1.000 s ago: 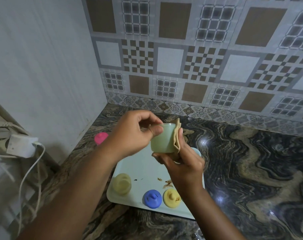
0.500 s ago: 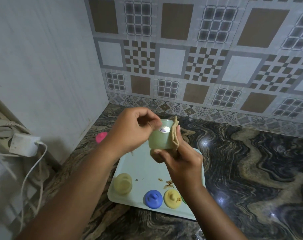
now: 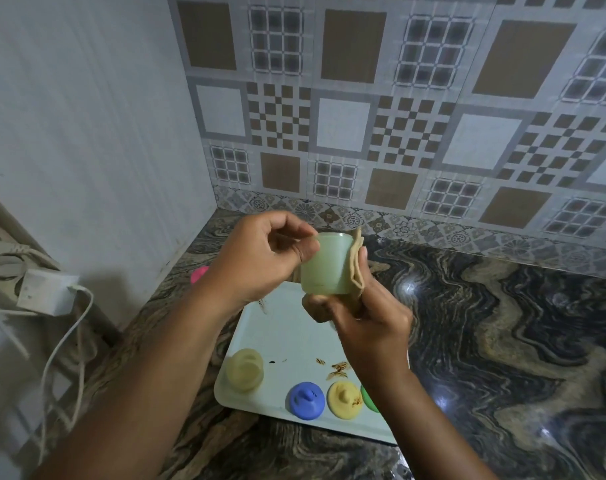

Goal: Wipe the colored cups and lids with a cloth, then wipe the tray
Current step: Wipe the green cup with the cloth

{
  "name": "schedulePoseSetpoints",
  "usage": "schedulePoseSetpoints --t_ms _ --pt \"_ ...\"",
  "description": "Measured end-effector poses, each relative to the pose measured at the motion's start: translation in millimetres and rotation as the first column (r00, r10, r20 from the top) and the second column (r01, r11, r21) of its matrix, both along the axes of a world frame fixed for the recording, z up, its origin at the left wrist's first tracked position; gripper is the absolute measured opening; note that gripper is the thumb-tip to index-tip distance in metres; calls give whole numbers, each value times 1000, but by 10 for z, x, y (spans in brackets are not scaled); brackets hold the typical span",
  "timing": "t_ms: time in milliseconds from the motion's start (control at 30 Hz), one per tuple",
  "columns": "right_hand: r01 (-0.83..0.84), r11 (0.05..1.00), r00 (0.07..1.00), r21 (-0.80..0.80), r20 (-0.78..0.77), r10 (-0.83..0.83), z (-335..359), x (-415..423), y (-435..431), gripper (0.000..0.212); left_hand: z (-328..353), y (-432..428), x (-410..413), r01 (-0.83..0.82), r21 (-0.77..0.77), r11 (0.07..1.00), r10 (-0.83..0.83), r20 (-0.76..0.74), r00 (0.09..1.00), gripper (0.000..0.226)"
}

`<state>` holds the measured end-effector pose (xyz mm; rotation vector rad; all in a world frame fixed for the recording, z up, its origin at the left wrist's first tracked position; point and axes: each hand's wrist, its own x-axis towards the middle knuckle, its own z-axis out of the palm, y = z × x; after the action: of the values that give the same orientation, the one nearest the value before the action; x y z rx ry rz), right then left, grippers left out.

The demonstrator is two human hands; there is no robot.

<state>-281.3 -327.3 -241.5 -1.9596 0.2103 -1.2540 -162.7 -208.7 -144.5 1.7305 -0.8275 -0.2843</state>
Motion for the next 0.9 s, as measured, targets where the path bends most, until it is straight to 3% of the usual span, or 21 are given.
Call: schedulePoseSetpoints --t_ms 100,167,267,300,367,433,500,600,667,767,833,900 --pt "34 990 999 -133 -15 -37 -32 19 24 78 25 -45 -151 -88 114 990 49 308 950 12" --pt "7 999 1000 -36 -6 -7 -47 15 29 70 24 -69 -225 -115 84 990 78 360 930 12" --pt "-52 955 998 291 36 43 -53 -1 49 18 0 -30 -140 -54 6 999 53 110 992 16" --pt "-67 936 997 344 55 51 -43 0 57 12 -14 -16 -88 -13 -9 1000 13 16 1000 18" --pt "-83 942 996 326 59 67 -47 6 60 20 -32 4 -29 29 -38 999 -31 -68 997 13" --pt "-72 978 997 196 53 62 -54 2 30 31 -36 -9 -19 -4 -29 1000 3 -31 1000 8" --pt "20 1000 999 11 -38 -20 -62 32 47 68 -28 -37 -86 -41 52 998 35 115 993 6" --pt "10 996 1000 -87 -10 -11 -69 24 46 79 -19 -86 -254 -102 98 990 64 332 941 6" --pt "-31 999 999 14 34 31 -84 -5 57 78 -20 -85 -263 -85 52 995 69 253 965 12" --pt "-79 961 996 267 62 65 -80 -43 3 67 -19 -19 -127 -2 -27 1000 1 -30 1000 22" --pt "-71 958 997 278 46 61 -80 -37 -32 52 -35 8 -53 43 -38 998 -47 -98 994 15" --pt "-69 973 997 220 45 60 -40 -37 -18 54 -30 9 -25 41 -41 998 -46 -109 993 11"
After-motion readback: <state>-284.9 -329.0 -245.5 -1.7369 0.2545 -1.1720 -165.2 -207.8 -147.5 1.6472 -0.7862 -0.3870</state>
